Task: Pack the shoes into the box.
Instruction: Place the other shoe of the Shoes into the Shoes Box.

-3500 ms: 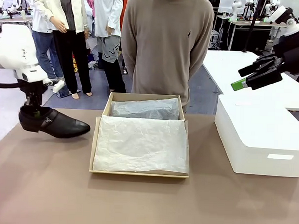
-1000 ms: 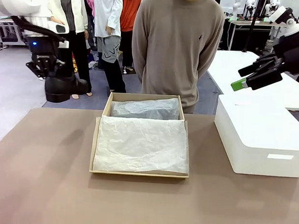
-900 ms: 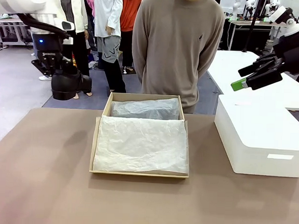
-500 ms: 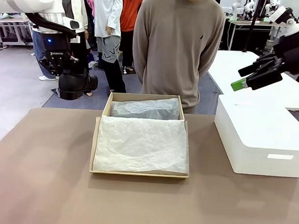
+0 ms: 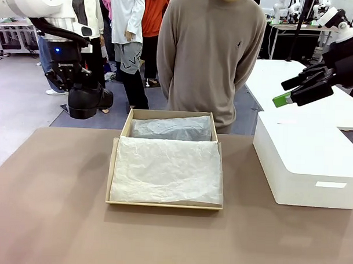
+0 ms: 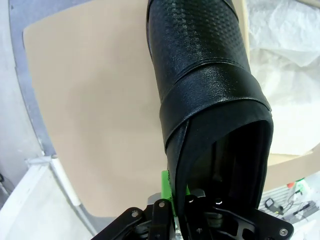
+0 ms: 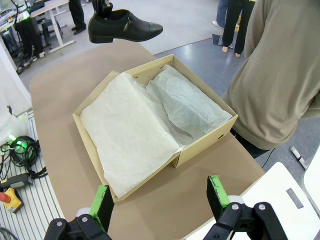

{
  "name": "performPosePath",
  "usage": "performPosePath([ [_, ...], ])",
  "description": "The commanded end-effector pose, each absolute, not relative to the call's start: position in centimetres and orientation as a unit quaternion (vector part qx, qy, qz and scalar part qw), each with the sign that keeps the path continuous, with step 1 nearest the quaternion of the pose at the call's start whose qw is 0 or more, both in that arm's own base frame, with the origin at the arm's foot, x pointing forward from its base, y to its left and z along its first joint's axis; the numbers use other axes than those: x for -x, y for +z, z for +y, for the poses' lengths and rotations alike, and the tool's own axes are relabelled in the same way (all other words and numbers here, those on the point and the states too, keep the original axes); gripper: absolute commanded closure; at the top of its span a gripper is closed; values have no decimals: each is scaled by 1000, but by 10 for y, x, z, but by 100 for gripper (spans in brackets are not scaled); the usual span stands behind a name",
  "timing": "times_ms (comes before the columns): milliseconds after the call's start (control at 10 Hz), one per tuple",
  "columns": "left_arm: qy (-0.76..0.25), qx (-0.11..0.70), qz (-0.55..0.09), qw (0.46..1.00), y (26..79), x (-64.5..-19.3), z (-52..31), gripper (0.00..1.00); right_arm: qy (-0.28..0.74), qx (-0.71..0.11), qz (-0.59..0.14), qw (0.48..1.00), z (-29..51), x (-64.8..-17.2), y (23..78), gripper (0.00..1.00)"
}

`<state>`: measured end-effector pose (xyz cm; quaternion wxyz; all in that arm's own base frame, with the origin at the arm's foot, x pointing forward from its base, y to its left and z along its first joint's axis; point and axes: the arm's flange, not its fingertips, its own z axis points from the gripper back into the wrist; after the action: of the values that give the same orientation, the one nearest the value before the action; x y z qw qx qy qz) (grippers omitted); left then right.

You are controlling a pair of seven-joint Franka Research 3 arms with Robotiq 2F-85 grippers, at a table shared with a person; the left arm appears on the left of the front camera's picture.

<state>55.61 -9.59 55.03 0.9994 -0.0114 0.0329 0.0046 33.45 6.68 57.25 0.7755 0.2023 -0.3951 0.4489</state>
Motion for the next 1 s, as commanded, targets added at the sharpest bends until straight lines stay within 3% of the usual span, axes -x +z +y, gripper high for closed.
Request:
performPosePath([
  [0, 93, 1, 16, 996, 561, -553, -128, 100, 455, -211, -402, 766, 66, -337, 572, 0],
  [500, 255, -20, 20, 967, 588, -543, -203, 100, 455, -211, -402, 766, 66, -337, 572, 0],
  [900, 300, -18, 4, 954, 589, -534, -256, 100, 455, -211, -402, 766, 66, -337, 572, 0],
])
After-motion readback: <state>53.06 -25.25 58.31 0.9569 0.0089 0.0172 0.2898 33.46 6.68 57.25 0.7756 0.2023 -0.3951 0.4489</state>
